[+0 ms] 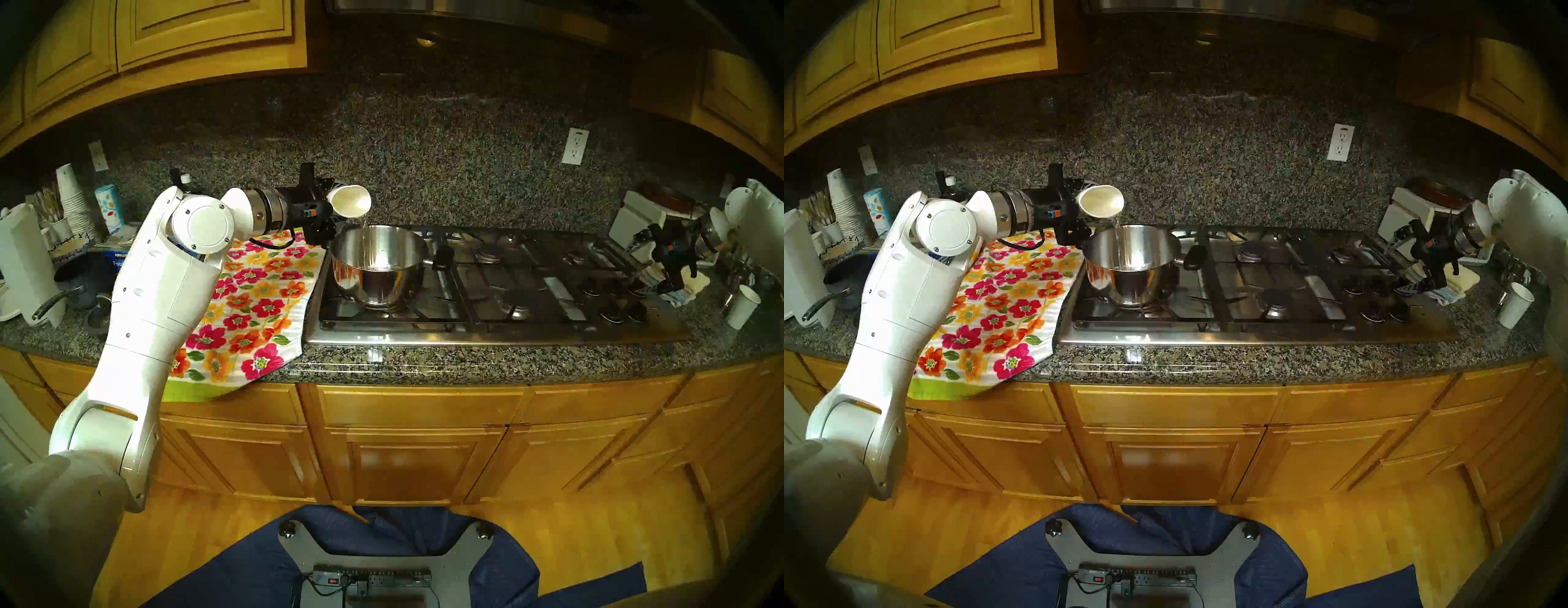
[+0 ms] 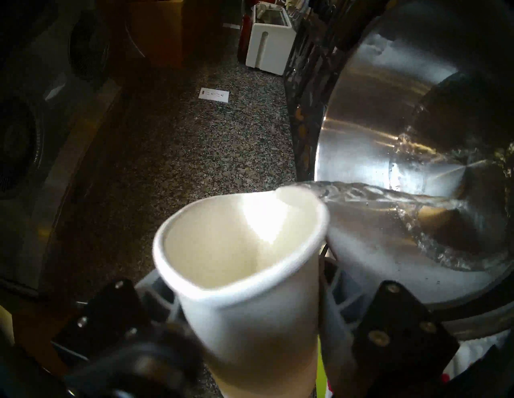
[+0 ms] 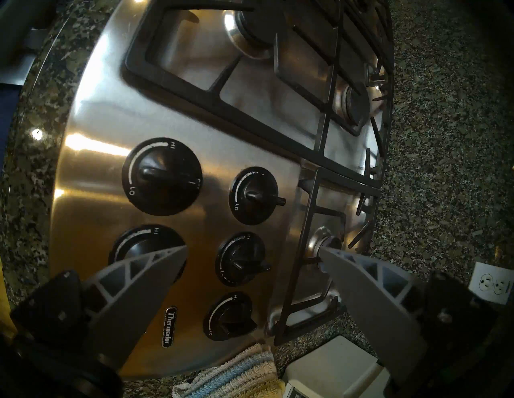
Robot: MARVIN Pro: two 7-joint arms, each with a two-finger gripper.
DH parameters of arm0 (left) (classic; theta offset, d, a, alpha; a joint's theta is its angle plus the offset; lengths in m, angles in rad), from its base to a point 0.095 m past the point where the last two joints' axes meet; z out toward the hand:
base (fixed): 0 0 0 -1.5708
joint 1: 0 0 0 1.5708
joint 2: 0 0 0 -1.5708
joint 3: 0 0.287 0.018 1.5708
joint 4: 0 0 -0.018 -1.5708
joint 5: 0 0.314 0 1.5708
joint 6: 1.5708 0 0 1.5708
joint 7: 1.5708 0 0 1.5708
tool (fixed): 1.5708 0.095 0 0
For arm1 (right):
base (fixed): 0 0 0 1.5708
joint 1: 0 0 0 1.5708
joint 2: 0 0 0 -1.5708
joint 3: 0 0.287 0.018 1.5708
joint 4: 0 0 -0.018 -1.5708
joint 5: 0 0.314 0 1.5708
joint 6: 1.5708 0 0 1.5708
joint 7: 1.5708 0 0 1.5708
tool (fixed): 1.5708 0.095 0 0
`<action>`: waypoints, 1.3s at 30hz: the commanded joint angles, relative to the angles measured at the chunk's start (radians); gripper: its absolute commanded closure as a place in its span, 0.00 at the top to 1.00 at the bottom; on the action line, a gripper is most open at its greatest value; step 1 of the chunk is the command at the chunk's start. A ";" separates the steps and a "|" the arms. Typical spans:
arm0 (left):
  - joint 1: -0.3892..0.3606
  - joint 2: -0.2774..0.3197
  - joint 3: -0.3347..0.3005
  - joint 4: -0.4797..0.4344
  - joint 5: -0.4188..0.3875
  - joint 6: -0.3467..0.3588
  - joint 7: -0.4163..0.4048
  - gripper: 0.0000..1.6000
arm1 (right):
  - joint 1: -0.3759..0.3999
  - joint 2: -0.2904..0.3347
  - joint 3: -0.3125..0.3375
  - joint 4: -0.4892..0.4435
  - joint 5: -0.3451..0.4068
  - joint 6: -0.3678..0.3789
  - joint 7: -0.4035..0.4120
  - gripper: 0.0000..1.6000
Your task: Pick up the water cup, pour water into the pot, turn on the stove
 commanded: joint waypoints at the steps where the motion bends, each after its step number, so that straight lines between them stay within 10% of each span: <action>1: -0.064 -0.002 -0.011 -0.028 0.019 -0.025 0.030 0.35 | 0.032 0.001 0.007 0.005 0.001 -0.001 0.007 1.00; 39: -0.059 -0.001 -0.015 -0.037 0.205 -0.174 0.148 0.33 | 0.033 0.001 0.006 0.004 0.001 -0.001 0.008 1.00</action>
